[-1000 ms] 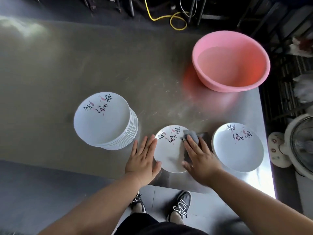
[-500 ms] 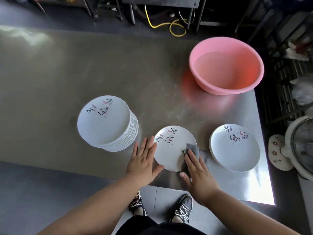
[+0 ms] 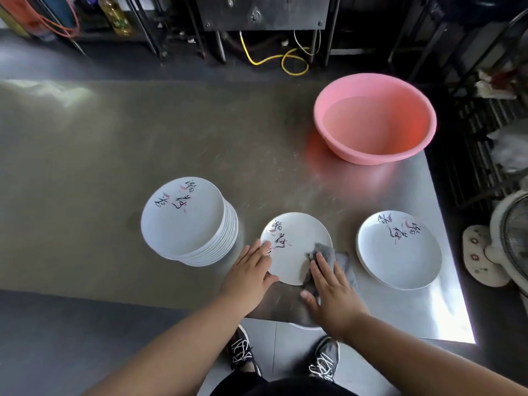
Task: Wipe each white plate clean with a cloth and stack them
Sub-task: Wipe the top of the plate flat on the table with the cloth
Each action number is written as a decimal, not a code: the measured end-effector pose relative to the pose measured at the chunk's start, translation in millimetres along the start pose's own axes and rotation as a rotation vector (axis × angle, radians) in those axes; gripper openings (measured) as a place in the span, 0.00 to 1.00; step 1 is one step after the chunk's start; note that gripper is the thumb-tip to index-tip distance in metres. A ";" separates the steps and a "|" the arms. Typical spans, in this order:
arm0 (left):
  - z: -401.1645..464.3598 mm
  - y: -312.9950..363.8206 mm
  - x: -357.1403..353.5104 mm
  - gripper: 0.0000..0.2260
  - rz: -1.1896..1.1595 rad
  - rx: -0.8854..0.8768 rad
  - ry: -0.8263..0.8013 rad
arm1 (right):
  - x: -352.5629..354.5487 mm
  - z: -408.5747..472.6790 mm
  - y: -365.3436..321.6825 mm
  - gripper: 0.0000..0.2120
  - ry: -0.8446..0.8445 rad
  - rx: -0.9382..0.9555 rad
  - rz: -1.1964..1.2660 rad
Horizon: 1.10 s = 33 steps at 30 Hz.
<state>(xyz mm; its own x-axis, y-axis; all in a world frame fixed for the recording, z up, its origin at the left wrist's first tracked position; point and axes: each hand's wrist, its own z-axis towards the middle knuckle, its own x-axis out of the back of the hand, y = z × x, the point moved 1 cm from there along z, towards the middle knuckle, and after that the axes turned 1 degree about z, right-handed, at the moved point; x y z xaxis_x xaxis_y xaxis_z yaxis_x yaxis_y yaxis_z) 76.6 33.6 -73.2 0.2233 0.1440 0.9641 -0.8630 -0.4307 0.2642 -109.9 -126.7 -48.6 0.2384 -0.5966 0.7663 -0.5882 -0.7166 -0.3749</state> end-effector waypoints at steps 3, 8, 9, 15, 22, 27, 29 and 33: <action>0.8 -1.2 1.8 0.16 -0.025 0.002 -0.002 | 28.4 38.9 7.8 0.45 0.086 0.017 -0.026; -2.1 2.4 -0.3 0.15 -0.037 0.034 0.034 | 37.7 55.7 11.9 0.39 0.111 0.055 -0.060; -2.6 3.4 0.1 0.15 -0.021 0.043 0.045 | 28.2 46.3 8.6 0.39 0.115 0.044 -0.072; -7.2 12.0 9.6 0.26 0.069 -0.010 0.009 | -13.0 -19.3 3.5 0.50 -0.001 0.040 0.049; -4.4 -5.7 14.5 0.18 0.097 -0.070 -0.059 | 52.6 43.5 16.8 0.36 0.062 0.086 -0.037; -3.8 -4.4 4.4 0.17 0.010 -0.061 0.012 | 10.8 17.2 -3.8 0.40 0.077 -0.002 -0.039; -2.9 -3.5 3.6 0.18 -0.006 -0.072 0.031 | -11.1 -2.6 -8.0 0.43 0.042 0.009 -0.060; -4.1 -4.0 3.3 0.17 -0.003 -0.083 0.067 | 0.7 20.7 -0.1 0.43 0.079 -0.014 0.004</action>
<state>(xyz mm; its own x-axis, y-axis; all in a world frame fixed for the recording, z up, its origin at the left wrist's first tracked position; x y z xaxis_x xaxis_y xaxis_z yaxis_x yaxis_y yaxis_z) 78.9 39.4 -71.2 0.1977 0.2062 0.9583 -0.8974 -0.3553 0.2616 -93.7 -134.5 -58.8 0.1744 -0.5689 0.8037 -0.5997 -0.7087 -0.3715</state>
